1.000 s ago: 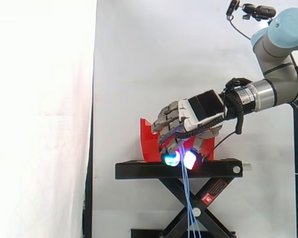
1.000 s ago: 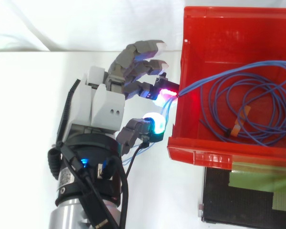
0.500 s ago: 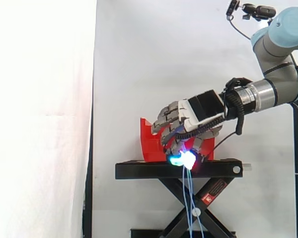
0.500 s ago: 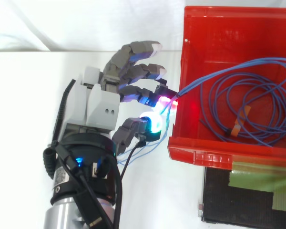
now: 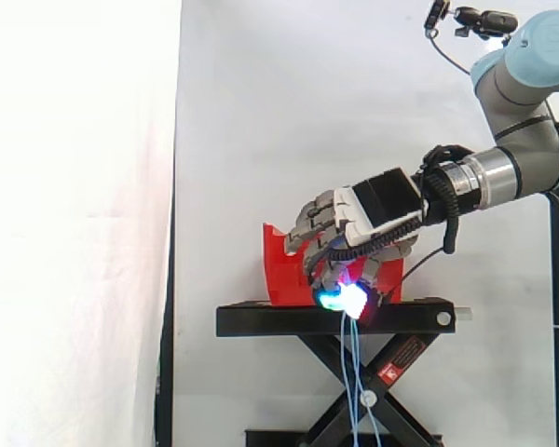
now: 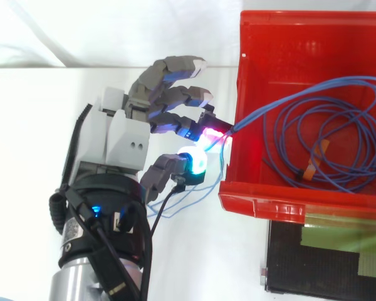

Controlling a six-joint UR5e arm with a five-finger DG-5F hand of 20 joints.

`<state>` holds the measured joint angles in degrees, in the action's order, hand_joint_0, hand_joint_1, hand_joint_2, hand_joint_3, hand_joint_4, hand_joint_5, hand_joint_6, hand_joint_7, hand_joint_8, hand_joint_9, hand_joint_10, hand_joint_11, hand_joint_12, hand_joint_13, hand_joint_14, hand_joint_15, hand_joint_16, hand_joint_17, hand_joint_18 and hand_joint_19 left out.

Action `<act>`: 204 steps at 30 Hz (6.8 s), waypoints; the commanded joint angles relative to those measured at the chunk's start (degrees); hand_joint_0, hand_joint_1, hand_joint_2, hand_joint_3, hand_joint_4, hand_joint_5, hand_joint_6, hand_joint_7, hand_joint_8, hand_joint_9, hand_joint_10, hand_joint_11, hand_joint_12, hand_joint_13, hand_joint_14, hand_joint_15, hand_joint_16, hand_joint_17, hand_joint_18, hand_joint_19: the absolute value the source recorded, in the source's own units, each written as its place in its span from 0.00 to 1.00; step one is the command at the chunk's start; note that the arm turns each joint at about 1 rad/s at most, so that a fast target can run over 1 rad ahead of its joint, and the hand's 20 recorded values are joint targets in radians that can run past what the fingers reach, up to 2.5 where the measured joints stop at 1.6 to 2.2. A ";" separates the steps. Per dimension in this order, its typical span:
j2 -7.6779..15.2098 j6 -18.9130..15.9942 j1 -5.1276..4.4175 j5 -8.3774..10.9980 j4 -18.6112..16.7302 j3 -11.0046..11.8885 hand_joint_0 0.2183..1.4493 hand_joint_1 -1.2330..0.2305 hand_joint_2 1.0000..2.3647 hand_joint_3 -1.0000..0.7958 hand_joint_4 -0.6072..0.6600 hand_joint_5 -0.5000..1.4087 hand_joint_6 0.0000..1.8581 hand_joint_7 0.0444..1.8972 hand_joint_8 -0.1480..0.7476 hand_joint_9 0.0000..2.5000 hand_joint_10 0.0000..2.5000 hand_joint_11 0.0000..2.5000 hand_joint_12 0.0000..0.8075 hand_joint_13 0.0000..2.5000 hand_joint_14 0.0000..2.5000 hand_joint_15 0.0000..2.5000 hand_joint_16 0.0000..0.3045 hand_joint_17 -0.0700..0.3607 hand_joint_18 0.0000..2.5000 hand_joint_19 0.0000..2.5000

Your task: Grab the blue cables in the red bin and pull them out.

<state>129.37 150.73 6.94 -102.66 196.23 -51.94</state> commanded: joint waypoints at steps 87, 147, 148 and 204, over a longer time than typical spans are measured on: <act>0.00 -50.05 -6.15 -2.20 0.47 -1.59 0.58 0.28 0.00 0.00 0.61 0.79 0.14 0.36 0.53 0.35 0.01 0.24 0.42 0.25 0.01 0.23 0.13 0.38 0.21 0.26; 0.00 -136.97 -10.90 -6.85 0.64 -7.21 0.58 0.28 0.00 0.00 0.61 0.78 0.16 0.34 0.53 0.36 0.01 0.25 0.47 0.39 0.01 0.35 0.13 0.38 0.22 0.27; 0.00 -137.06 -10.90 -6.94 0.64 -7.21 0.58 0.28 0.00 0.00 0.61 0.78 0.16 0.34 0.53 0.36 0.01 0.25 0.47 0.39 0.01 0.35 0.13 0.37 0.22 0.27; 0.00 -136.71 -11.42 -6.85 0.64 -7.30 0.57 0.27 0.00 0.00 0.60 0.75 0.24 0.33 0.39 0.52 0.00 0.66 0.27 0.51 0.01 0.61 0.14 0.38 0.36 0.41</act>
<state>129.37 14.01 -4.48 -109.51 196.87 -59.23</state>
